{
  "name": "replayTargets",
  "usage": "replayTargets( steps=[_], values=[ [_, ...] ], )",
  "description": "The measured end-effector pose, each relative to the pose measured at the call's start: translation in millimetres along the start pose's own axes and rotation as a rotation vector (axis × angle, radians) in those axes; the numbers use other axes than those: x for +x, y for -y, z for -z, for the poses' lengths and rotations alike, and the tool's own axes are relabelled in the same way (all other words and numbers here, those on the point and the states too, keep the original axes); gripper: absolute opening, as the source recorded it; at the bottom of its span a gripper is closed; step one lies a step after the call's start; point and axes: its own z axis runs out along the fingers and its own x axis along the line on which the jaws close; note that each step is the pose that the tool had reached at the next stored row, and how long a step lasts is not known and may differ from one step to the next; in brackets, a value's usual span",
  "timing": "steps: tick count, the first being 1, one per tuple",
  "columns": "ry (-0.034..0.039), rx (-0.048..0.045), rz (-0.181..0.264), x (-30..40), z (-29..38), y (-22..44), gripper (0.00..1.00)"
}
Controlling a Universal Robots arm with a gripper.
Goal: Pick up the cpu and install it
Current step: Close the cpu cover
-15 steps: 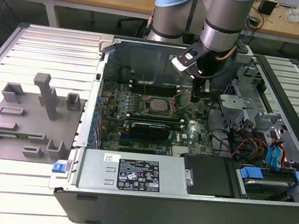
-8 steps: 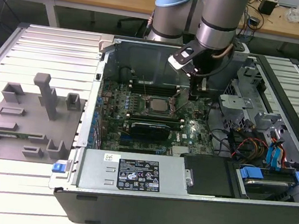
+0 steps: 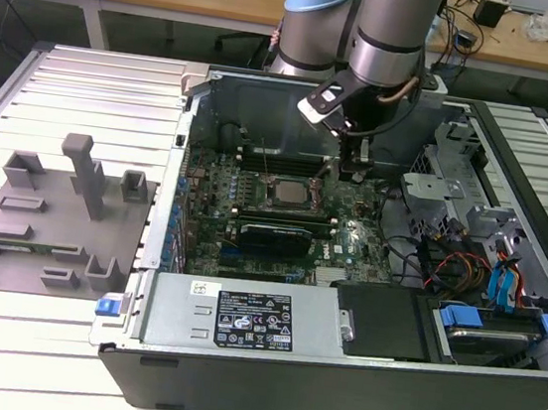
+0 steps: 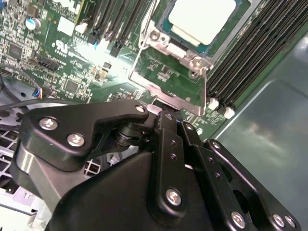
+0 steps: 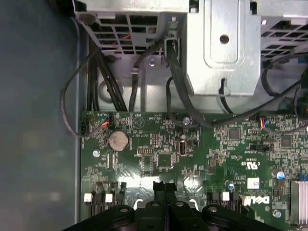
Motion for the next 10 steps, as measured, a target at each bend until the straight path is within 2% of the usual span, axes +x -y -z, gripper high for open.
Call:
replayTargets(
  steps=[6,9,10],
  values=[
    [0.0001,-0.0008,-0.004,0.4,0.2,6.7,0.11],
    [0.0001,-0.0019,-0.005,0.4,0.3,12.3,0.11],
    [0.0001,-0.0039,-0.007,0.5,0.5,21.7,0.11]
  ],
)
